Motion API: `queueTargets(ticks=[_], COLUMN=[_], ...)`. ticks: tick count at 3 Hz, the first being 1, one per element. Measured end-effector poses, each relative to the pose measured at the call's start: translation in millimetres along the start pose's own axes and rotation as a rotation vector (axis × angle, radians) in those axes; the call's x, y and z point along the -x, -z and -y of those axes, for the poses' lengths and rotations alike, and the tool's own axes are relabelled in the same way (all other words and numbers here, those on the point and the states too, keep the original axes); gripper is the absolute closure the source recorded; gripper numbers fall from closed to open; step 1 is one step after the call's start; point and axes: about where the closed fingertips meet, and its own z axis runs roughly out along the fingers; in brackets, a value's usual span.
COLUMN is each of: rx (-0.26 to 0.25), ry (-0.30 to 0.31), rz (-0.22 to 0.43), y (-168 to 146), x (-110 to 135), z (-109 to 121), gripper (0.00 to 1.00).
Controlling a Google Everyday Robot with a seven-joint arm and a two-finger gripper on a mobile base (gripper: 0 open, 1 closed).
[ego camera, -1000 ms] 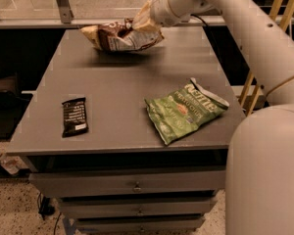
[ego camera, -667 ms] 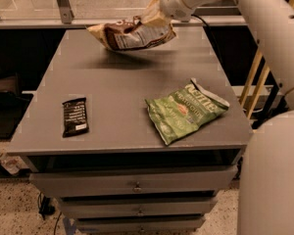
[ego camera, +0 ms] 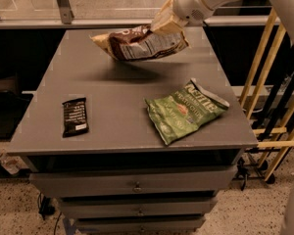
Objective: Move brown chip bag near green jalapeno chip bag
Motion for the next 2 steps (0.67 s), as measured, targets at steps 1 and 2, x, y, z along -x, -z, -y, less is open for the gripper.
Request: queueTargets(ticks=[1, 2], rx=[0.066, 0.093], ry=[-0.084, -0.162], rz=[-0.011, -0.058], y=[18, 39], x=[0, -11], z=[-37, -64], gripper=[1.00, 1.00])
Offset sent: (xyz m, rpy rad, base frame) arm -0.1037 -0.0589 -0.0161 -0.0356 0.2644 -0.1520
